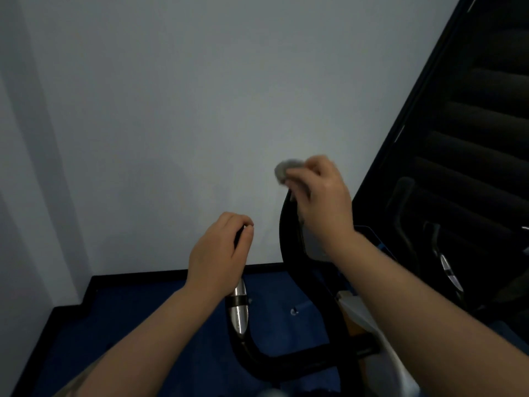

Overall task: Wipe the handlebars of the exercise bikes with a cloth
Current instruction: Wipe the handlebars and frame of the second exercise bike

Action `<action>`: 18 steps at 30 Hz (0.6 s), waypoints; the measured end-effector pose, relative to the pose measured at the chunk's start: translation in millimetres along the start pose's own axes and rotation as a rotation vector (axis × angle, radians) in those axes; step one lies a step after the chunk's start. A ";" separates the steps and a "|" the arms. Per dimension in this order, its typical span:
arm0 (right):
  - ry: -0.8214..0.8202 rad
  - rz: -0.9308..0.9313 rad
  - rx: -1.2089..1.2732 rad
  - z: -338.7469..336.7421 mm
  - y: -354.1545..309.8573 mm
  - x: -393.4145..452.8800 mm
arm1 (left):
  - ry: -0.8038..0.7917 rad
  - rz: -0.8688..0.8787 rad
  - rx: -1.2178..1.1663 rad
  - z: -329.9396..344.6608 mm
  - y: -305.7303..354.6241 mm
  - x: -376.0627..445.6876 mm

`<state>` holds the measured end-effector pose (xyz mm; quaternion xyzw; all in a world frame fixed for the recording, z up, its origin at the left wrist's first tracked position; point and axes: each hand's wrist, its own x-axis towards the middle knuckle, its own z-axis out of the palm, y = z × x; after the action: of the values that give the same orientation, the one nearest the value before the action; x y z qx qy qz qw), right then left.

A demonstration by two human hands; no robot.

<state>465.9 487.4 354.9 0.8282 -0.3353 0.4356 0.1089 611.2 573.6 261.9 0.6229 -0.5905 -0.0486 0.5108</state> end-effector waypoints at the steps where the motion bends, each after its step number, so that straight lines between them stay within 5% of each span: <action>1: 0.030 0.000 -0.047 -1.5 -0.6 10.5 | 0.004 -0.008 -0.009 0.7 0.4 -0.5; 6: -0.213 -0.182 -0.306 -0.7 8.7 -1.2 | -0.011 -0.015 -0.006 -1.6 1.2 0.3; 9: -0.485 -0.193 -0.214 -1.1 7.9 -29.4 | -0.030 -0.025 0.011 -3.5 1.8 1.8; 11: -0.487 -0.125 -0.106 -6.2 2.8 -30.0 | -0.033 -0.039 -0.002 -4.2 3.2 0.5; 15: -0.242 -0.027 -0.051 -3.7 1.2 -11.4 | -0.021 -0.056 -0.003 -2.3 5.8 -0.5; 18: -0.323 0.025 0.027 4.8 -6.3 -55.2 | -0.027 -0.053 0.007 -3.0 4.1 0.5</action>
<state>451.3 515.3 308.8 0.8847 -0.3526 0.3028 0.0371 610.5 575.8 266.5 0.6394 -0.5806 -0.0685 0.4994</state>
